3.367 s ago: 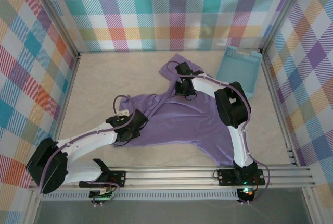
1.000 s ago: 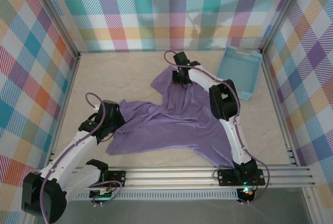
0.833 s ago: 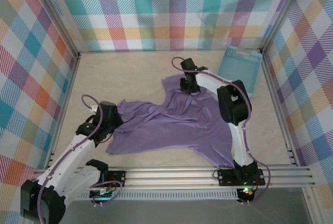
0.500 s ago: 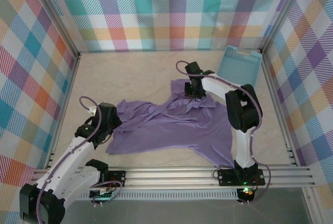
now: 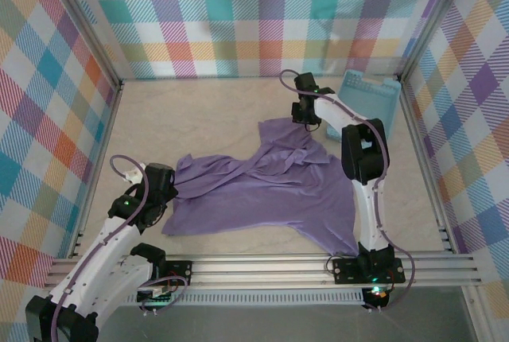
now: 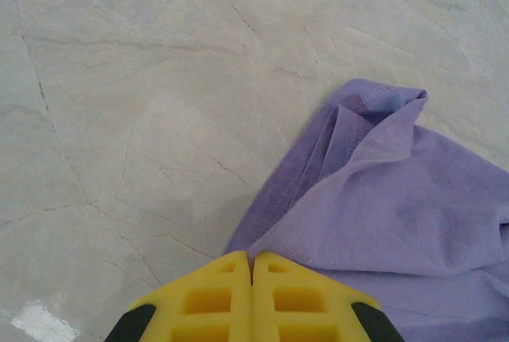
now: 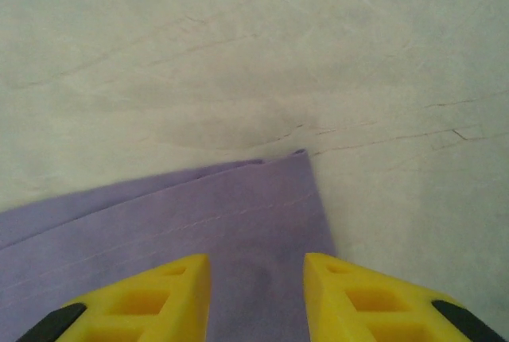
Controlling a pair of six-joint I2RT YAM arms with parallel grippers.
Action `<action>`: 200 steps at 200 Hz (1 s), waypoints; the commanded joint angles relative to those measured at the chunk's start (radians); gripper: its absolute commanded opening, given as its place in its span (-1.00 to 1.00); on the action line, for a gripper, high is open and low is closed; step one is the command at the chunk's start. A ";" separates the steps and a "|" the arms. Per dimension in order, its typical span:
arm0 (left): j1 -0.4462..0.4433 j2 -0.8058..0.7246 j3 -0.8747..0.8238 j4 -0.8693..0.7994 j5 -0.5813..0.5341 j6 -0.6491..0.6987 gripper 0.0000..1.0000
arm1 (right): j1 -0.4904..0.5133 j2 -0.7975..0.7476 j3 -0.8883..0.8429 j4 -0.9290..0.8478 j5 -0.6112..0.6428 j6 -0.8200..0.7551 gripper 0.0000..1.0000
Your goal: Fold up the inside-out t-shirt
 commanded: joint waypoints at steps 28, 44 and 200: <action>0.012 -0.003 0.002 -0.028 -0.022 0.003 -1.00 | -0.016 0.093 0.134 -0.068 0.041 -0.068 -0.26; 0.012 0.000 0.002 -0.029 -0.023 0.003 -1.00 | -0.018 0.119 0.166 -0.074 0.027 -0.092 -0.24; 0.264 0.385 0.387 0.284 0.342 0.142 -1.00 | -0.062 0.066 0.436 -0.053 -0.005 -0.199 -1.00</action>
